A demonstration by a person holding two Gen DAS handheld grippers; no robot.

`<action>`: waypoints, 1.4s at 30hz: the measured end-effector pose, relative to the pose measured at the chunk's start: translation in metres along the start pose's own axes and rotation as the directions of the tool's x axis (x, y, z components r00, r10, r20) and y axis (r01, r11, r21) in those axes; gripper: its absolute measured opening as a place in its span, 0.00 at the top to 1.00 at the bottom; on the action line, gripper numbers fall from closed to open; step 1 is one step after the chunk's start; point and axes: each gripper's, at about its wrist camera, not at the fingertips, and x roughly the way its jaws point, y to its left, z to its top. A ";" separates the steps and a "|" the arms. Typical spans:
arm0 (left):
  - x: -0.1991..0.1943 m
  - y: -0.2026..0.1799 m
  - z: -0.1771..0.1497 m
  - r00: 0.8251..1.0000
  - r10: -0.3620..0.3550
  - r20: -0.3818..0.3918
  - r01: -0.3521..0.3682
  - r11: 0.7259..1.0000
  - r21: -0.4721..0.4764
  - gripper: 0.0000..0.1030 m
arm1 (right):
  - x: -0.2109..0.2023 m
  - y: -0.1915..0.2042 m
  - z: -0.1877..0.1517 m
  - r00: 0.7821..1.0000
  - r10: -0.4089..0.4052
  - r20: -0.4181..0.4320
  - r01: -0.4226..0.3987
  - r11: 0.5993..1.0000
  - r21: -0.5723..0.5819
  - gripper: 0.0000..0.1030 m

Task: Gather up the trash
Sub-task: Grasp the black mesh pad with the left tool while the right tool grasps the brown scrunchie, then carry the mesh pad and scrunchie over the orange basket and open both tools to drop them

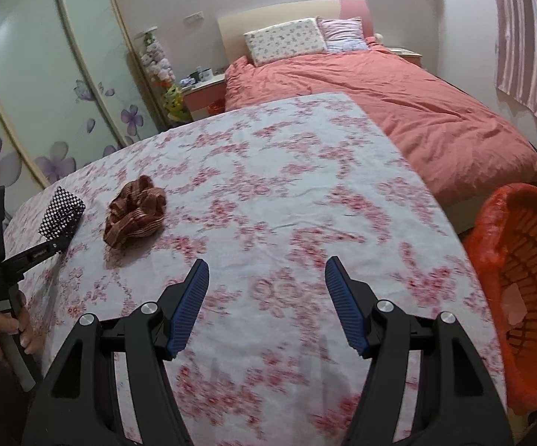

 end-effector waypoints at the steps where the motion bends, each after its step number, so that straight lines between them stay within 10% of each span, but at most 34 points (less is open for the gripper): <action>1: -0.002 0.004 -0.001 1.000 0.004 0.001 -0.004 1.000 -0.003 0.89 | 0.004 0.006 0.002 1.000 0.012 -0.003 -0.012 1.000 -0.002 0.37; 13: -0.021 0.025 -0.003 0.998 -0.022 0.050 0.022 1.000 0.004 0.91 | 0.061 0.087 0.036 0.991 0.132 -0.026 -0.133 0.989 -0.063 0.37; 22: -0.024 0.030 -0.008 0.997 -0.054 0.047 0.054 0.998 -0.011 0.92 | 0.097 0.103 0.035 0.993 0.075 -0.088 -0.081 0.994 -0.067 0.69; 25: -0.029 0.027 -0.008 0.996 -0.064 0.054 0.065 0.998 -0.011 0.92 | 0.088 0.098 0.031 0.994 0.080 -0.077 -0.086 0.993 -0.078 0.87; 42: -0.105 -0.045 -0.013 0.973 -0.184 0.139 0.172 0.981 0.094 0.92 | -0.046 0.038 0.038 0.979 0.057 0.194 -0.050 0.998 -0.042 0.90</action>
